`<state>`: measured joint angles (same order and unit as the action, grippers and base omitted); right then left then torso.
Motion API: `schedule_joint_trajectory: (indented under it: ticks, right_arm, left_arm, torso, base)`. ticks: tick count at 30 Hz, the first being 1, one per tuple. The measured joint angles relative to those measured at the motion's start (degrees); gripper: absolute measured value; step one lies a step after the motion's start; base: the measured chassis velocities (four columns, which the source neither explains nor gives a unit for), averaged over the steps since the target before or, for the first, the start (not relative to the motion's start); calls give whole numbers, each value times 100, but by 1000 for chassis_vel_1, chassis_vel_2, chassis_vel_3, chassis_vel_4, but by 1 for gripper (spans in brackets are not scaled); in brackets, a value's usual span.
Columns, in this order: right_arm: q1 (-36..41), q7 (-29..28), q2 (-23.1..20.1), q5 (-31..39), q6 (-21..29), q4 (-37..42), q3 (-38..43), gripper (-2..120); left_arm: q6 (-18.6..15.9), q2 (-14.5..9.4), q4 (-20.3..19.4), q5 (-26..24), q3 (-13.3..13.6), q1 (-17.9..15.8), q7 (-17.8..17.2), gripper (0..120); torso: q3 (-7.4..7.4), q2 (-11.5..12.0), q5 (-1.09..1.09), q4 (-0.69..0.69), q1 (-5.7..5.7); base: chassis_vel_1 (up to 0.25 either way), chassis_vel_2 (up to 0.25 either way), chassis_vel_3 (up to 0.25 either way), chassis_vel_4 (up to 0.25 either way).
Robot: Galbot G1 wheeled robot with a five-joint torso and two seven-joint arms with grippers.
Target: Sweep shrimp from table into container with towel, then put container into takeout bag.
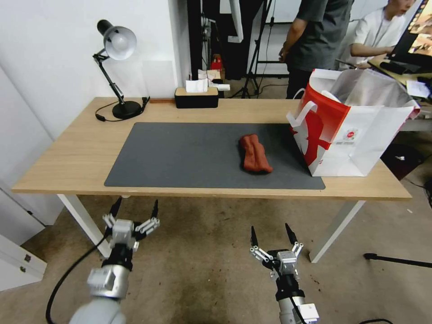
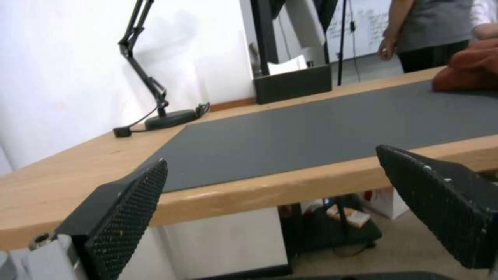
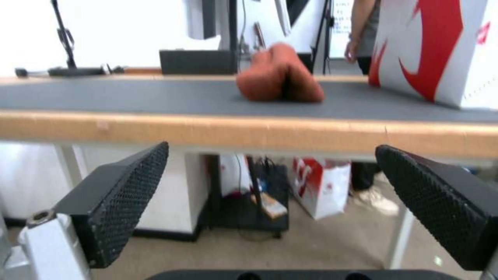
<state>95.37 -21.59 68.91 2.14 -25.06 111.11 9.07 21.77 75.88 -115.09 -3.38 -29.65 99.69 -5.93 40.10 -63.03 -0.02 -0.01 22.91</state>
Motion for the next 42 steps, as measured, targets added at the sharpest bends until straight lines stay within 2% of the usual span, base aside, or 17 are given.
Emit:
schedule_joint_trajectory:
  ticks: [3, 6, 15, 42]
  right_arm:
    - [-38, 111, -9, 69, -48, 14, 42, 100]
    - [-112, 415, -67, 348, -85, 23, 152, 100]
    - [9, 501, -103, 406, -136, 101, 223, 100]
    - [22, 492, -95, 381, -139, 104, 215, 100]
  left_arm:
    - [110, 73, 105, 31, 16, -16, 61, 100]
    - [335, 264, 433, 39, 175, -150, 248, 100]
    - [592, 427, 919, -107, 302, -426, 514, 100]
    - [575, 424, 932, -134, 324, -453, 504, 100]
  torso:
    - [0, 0, 4, 0, 0]
    - [0, 1, 2, 0, 1]
    - [0, 1, 1, 0, 1]
    - [0, 1, 2, 1, 1]
  base:
    - [0, 0, 0, 0]
    - [0, 0, 0, 0]
    - [0, 0, 0, 0]
    - [0, 0, 0, 0]
